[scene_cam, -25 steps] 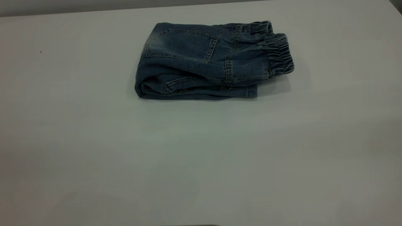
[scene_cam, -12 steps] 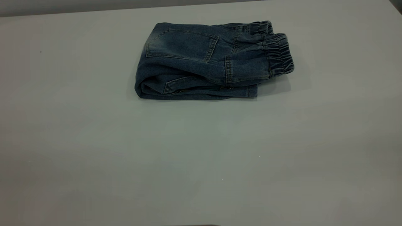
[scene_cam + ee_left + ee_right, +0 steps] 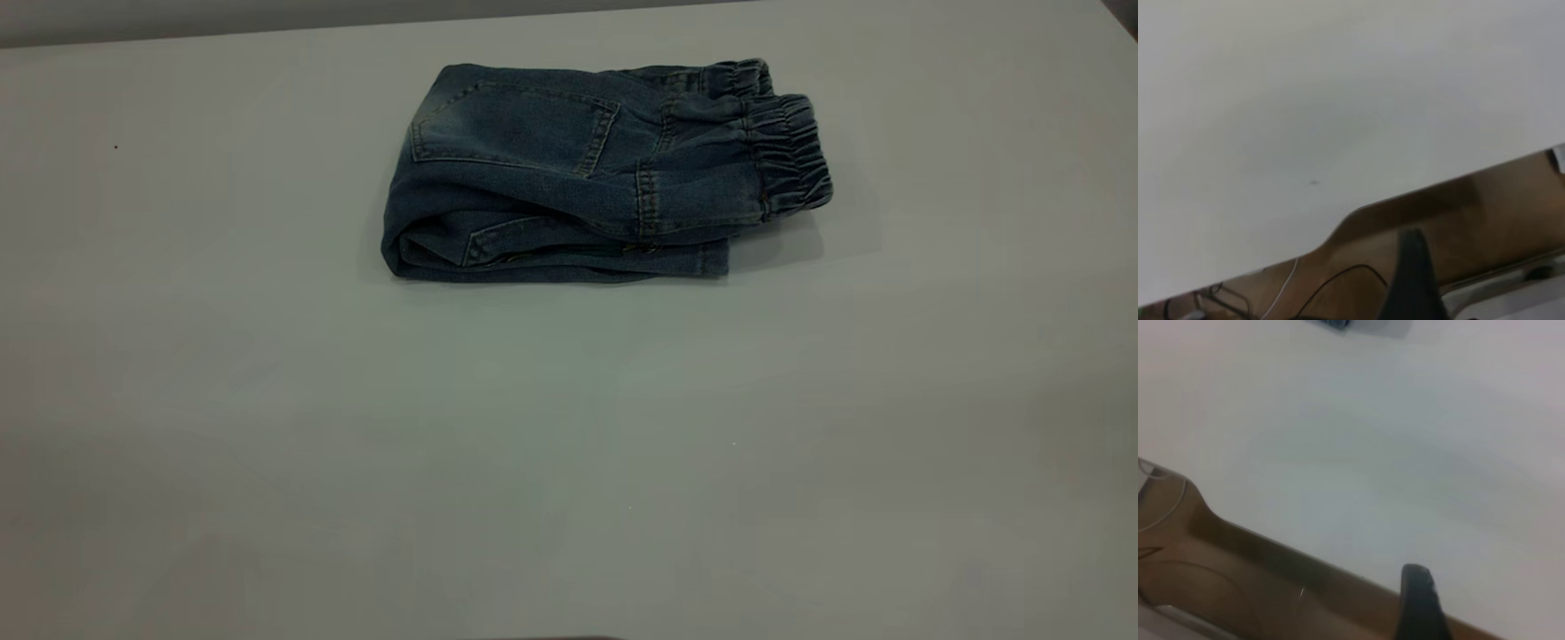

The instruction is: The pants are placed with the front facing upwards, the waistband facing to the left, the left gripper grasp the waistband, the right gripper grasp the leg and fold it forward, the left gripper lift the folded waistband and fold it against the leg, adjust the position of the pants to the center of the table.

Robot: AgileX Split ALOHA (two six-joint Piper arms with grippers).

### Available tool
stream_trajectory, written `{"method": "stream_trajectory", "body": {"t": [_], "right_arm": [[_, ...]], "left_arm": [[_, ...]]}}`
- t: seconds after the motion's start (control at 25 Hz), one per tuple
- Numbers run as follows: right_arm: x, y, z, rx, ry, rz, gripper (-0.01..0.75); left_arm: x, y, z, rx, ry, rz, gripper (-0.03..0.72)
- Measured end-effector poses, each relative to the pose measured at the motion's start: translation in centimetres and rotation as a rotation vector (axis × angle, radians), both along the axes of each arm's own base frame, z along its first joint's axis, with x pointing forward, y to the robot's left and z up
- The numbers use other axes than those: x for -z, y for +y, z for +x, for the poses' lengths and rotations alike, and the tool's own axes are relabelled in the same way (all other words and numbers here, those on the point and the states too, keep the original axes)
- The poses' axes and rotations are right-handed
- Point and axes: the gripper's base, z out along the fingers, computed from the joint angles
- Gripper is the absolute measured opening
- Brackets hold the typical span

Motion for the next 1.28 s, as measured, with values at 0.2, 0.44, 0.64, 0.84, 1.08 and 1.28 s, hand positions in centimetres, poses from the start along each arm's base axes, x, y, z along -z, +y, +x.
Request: {"method": "stream_trajectory", "body": {"t": [0.2, 0.44, 0.64, 0.84, 1.08, 1.28], "right_arm": [[0.0, 0.0, 0.0, 0.000, -0.001, 0.000, 0.403], [0.0, 0.0, 0.0, -0.001, -0.001, 0.000, 0.403], [0.0, -0.1, 0.0, 0.023, -0.001, 0.001, 0.403], [-0.1, -0.7, -0.1, 0.225, -0.019, 0.007, 0.403], [-0.3, -1.3, -2.1, 0.388, -0.165, 0.045, 0.403], [-0.3, -1.4, -3.2, 0.389, -0.237, 0.065, 0.403]], "left_arm": [[0.0, 0.2, 0.1, -0.027, -0.001, 0.011, 0.496], [0.0, 0.3, 0.1, -0.029, -0.001, 0.012, 0.496], [0.1, 0.3, 0.1, -0.030, 0.000, 0.013, 0.496], [0.1, 0.6, 0.1, -0.113, 0.001, 0.013, 0.496], [0.0, 1.0, -0.4, -0.225, -0.036, 0.008, 0.496], [-0.3, 1.0, -2.1, -0.231, -0.148, -0.006, 0.496]]}}
